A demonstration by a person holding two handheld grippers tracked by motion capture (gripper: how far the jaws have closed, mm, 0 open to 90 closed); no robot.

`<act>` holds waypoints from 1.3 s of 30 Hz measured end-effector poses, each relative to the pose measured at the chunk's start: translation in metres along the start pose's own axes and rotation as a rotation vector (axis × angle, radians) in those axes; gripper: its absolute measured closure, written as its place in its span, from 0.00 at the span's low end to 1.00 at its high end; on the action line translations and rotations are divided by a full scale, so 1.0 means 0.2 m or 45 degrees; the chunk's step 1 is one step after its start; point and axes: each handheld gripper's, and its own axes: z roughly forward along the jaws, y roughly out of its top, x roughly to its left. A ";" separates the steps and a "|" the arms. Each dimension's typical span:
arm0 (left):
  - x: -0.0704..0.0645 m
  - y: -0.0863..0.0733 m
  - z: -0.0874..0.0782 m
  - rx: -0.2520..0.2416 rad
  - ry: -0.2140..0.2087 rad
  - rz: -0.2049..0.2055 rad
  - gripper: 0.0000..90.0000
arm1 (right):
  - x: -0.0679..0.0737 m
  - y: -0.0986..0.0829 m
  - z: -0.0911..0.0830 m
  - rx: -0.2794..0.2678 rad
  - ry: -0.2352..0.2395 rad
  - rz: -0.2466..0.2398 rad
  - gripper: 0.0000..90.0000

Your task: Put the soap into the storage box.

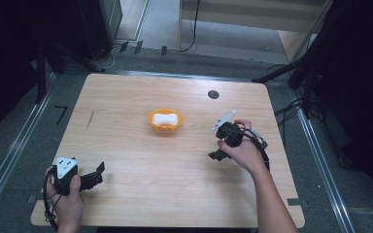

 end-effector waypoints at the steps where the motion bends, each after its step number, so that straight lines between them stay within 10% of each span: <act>1: 0.00 0.00 0.00 -0.001 0.000 0.001 0.00 | 0.01 -0.03 0.00 -0.005 -0.004 0.006 0.00; 39: -0.01 0.00 0.00 -0.005 0.010 0.024 0.00 | 0.07 -0.77 -0.18 -0.275 -0.117 0.311 0.00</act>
